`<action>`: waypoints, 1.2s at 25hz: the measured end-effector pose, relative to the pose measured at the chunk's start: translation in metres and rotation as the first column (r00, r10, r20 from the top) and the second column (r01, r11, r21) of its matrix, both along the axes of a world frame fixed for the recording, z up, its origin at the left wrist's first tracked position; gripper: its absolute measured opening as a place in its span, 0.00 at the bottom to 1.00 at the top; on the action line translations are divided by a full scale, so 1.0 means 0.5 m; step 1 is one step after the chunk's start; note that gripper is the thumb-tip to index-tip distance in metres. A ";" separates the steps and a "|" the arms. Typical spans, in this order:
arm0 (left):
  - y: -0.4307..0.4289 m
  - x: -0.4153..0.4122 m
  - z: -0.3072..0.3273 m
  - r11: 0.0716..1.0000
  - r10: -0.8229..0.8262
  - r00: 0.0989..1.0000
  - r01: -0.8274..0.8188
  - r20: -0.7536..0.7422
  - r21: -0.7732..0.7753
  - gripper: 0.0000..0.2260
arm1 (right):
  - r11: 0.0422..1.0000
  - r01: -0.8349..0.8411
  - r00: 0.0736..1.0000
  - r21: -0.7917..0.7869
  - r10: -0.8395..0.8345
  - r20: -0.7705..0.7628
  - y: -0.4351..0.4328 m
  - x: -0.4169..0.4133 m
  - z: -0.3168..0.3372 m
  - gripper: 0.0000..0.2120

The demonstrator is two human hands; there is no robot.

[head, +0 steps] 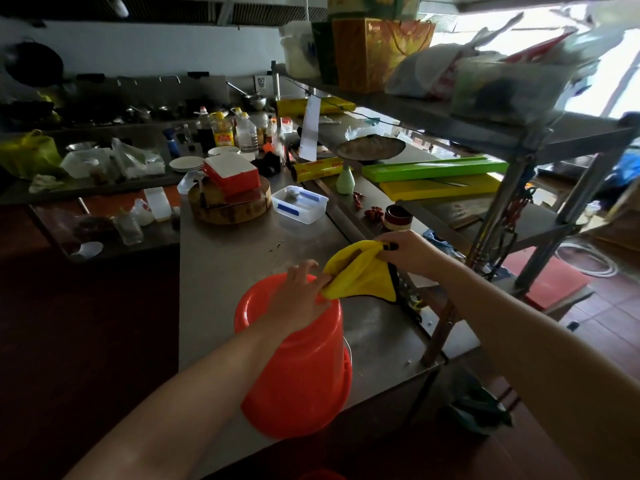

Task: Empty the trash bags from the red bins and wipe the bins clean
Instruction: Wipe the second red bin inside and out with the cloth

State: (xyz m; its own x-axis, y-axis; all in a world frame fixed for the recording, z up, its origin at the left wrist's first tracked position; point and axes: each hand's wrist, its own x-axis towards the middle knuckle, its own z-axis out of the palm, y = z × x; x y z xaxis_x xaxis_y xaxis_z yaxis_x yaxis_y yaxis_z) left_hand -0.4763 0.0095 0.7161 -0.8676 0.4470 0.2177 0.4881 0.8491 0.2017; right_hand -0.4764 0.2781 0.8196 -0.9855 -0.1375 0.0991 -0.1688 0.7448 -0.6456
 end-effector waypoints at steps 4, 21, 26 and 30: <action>0.014 -0.006 0.010 0.982 -0.182 0.979 0.187 -0.094 0.040 0.17 | 0.986 0.000 1.000 0.164 -0.004 0.023 0.053 0.005 0.004 0.10; 0.279 -0.011 -0.068 0.993 0.054 0.934 -0.014 0.353 -0.116 0.10 | 0.634 -0.079 0.979 0.769 -0.096 0.181 0.165 -0.010 -0.234 0.08; 0.356 -0.030 -0.171 0.963 0.234 0.875 -0.150 0.424 -0.222 0.14 | 0.607 -0.238 0.962 0.758 0.039 0.271 0.189 -0.075 -0.356 0.15; 0.385 -0.060 -0.252 0.945 0.306 0.831 -0.207 0.465 -0.253 0.19 | 0.560 -0.256 0.965 0.788 0.094 0.246 0.180 -0.115 -0.447 0.14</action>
State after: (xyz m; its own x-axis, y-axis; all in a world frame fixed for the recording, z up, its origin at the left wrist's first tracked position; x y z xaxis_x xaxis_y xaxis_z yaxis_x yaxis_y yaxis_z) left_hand -0.5063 0.2022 0.5903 -0.9259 0.1815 -0.3314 0.1255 0.9750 0.1833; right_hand -0.5340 0.3682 0.5963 -0.9217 -0.2515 -0.2953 -0.3125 0.9324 0.1814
